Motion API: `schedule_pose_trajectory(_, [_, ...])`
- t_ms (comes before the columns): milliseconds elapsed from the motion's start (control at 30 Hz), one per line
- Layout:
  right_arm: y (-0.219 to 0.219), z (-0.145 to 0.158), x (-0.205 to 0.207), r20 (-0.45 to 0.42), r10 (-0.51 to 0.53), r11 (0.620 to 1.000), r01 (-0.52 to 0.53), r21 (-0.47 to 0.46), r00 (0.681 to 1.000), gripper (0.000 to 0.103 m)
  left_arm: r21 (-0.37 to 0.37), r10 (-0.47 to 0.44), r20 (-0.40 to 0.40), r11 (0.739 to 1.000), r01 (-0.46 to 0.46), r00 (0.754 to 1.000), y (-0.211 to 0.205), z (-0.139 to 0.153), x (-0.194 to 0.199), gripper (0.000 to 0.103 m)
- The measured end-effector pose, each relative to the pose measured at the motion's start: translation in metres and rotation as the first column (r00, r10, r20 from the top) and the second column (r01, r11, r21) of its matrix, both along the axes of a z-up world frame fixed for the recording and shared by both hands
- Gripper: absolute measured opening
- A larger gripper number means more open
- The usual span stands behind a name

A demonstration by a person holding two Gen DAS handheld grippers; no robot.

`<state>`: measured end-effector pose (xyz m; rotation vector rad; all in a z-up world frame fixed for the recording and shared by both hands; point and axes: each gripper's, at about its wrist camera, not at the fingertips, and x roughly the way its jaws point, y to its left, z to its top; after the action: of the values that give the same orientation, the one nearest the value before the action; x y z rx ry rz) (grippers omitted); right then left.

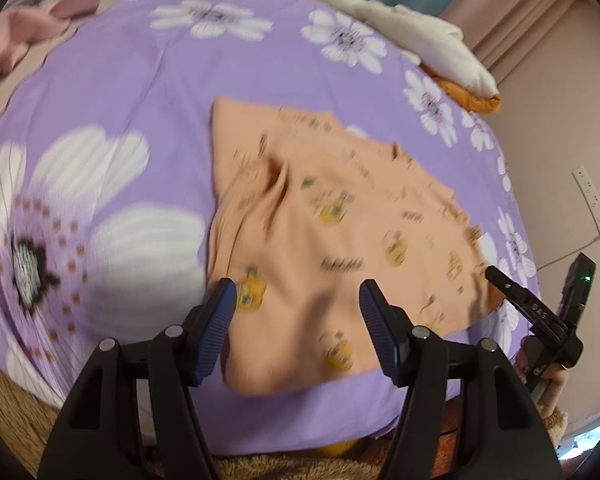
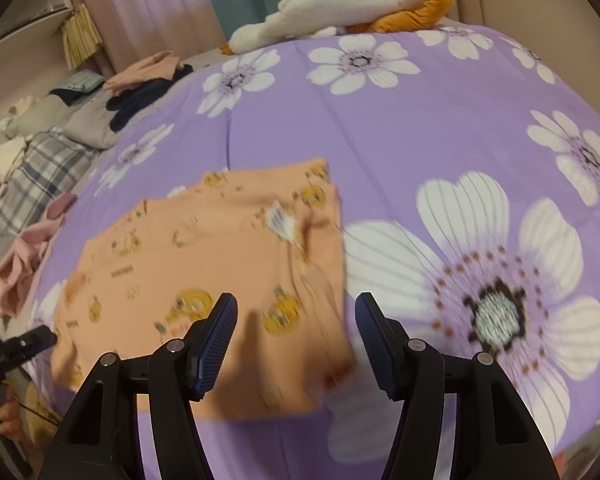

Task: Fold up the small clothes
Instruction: 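Grasp the folded onesie again with both grippers and lift it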

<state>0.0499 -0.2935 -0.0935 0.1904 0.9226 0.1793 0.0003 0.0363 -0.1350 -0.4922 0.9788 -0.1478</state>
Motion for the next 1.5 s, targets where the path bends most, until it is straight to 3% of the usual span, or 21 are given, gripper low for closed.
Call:
schedule_pose_trajectory(200, [-0.004, -0.018, -0.008, -0.045, 0.025, 0.996, -0.021, 0.089, 0.999, 0.060, -0.009, -0.029, -0.027, 1.000, 0.028, 0.999, -0.010, -0.018, 0.004, 0.060])
schedule_pose_trajectory(267, [-0.001, -0.021, -0.009, -0.037, 0.024, 0.997, -0.021, 0.070, 0.999, 0.044, 0.035, -0.011, -0.025, 0.999, 0.012, 1.000, -0.012, -0.019, 0.004, 0.038])
schedule_pose_trajectory(300, [0.000, -0.022, -0.008, -0.038, 0.014, 0.999, -0.013, 0.052, 0.999, 0.030, 0.059, 0.001, -0.024, 0.998, 0.000, 1.000, -0.013, -0.018, 0.003, 0.022])
schedule_pose_trajectory(367, [-0.001, -0.021, -0.008, -0.045, 0.019, 0.996, -0.016, 0.084, 0.999, 0.020, 0.029, 0.025, -0.020, 0.999, -0.024, 0.999, -0.007, -0.019, -0.001, 0.017])
schedule_pose_trajectory(433, [-0.003, -0.015, -0.012, -0.028, 0.018, 0.994, -0.015, 0.107, 0.999, 0.018, -0.033, 0.061, -0.025, 0.998, -0.062, 0.998, 0.001, -0.020, -0.005, 0.011])
schedule_pose_trajectory(500, [-0.002, -0.006, -0.018, 0.002, 0.021, 0.994, -0.021, 0.104, 1.000, 0.017, -0.047, 0.063, -0.019, 0.997, -0.064, 0.998, 0.003, -0.017, -0.008, 0.007])
schedule_pose_trajectory(667, [-0.004, 0.015, -0.040, 0.046, 0.042, 0.988, -0.048, 0.149, 0.998, 0.015, -0.078, 0.064, 0.066, 0.995, -0.059, 0.996, 0.001, 0.011, -0.029, 0.005])
schedule_pose_trajectory(733, [-0.007, 0.022, -0.046, 0.061, 0.048, 0.986, -0.057, 0.159, 0.997, 0.007, -0.084, 0.059, 0.095, 0.995, -0.052, 0.994, -0.002, 0.026, -0.038, 0.005])
schedule_pose_trajectory(867, [-0.014, 0.041, -0.062, 0.122, 0.061, 0.979, -0.083, 0.184, 0.991, 0.006, -0.115, 0.028, 0.149, 0.993, -0.011, 0.988, -0.005, 0.050, -0.051, 0.004])
schedule_pose_trajectory(1100, [-0.032, 0.067, -0.085, 0.207, 0.059, 0.951, -0.118, 0.285, 0.976, 0.006, -0.099, 0.018, 0.205, 0.995, 0.002, 0.979, -0.010, 0.085, -0.078, 0.004])
schedule_pose_trajectory(1300, [-0.033, 0.091, -0.104, 0.280, 0.076, 0.942, -0.161, 0.294, 0.957, 0.006, -0.056, 0.010, 0.255, 0.998, 0.004, 0.967, -0.010, 0.111, -0.105, 0.004])
schedule_pose_trajectory(1500, [-0.031, 0.098, -0.112, 0.309, 0.085, 0.939, -0.180, 0.295, 0.947, 0.006, -0.040, 0.029, 0.257, 0.999, -0.020, 0.966, -0.001, 0.113, -0.117, 0.003])
